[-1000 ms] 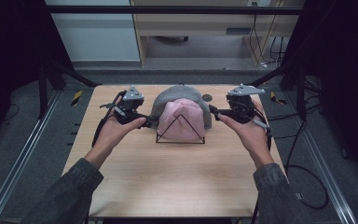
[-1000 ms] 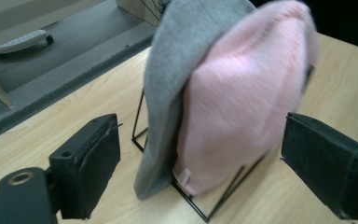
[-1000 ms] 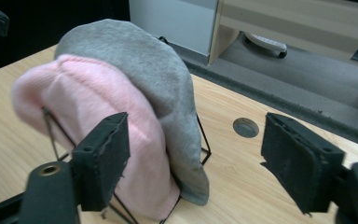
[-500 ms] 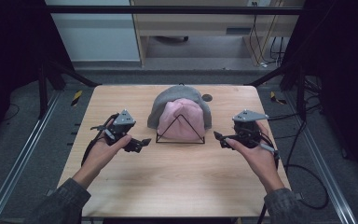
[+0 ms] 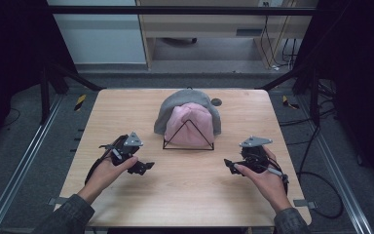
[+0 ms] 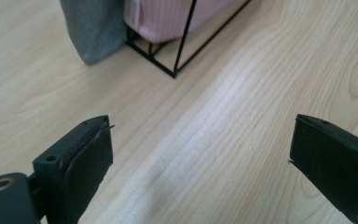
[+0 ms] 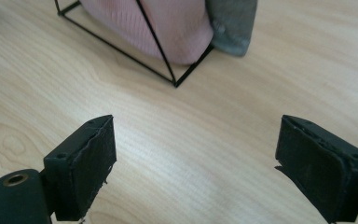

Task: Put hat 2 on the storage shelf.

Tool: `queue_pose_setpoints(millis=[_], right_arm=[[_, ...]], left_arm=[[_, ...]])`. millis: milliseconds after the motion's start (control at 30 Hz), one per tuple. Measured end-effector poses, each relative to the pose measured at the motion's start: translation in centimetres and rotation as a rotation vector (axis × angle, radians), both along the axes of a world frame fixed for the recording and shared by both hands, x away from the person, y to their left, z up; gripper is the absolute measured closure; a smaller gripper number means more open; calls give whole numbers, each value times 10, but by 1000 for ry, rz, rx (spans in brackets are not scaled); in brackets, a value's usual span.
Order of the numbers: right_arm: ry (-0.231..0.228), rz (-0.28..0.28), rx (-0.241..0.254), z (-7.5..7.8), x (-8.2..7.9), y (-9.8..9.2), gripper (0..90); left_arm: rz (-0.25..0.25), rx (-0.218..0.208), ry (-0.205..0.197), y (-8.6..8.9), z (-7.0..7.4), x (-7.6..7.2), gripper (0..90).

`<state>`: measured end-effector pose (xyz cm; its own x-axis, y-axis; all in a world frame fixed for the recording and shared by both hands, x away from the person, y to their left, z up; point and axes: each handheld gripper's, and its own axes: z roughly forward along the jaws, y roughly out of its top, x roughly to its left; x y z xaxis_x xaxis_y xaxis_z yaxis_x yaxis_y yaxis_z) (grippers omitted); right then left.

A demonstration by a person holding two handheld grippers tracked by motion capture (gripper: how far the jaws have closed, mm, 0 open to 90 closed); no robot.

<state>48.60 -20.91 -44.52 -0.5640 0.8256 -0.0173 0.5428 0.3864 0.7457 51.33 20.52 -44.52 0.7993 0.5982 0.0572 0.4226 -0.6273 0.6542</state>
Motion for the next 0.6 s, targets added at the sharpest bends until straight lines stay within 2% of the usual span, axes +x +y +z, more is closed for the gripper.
queue_pose_setpoints(millis=[100, 300, 367, 500, 600], right_arm=[[27, 2, -3, -9, 0, 2, 119], [55, 8, -8, -19, 1, 6, 113], [85, 5, -12, -28, 3, 8, 105], [123, 0, -17, -41, 3, 11, 100], [133, 0, -30, -46, 4, 12, 91]], left_arm=[[-9, 27, 25, 0, -8, 0, 53], [-3, 44, 67, 1, -22, 1, 54], [-2, 47, 91, 1, -31, 1, 54], [-8, 43, 104, 0, -37, 0, 52], [-10, 51, 110, 0, -42, -1, 49]])
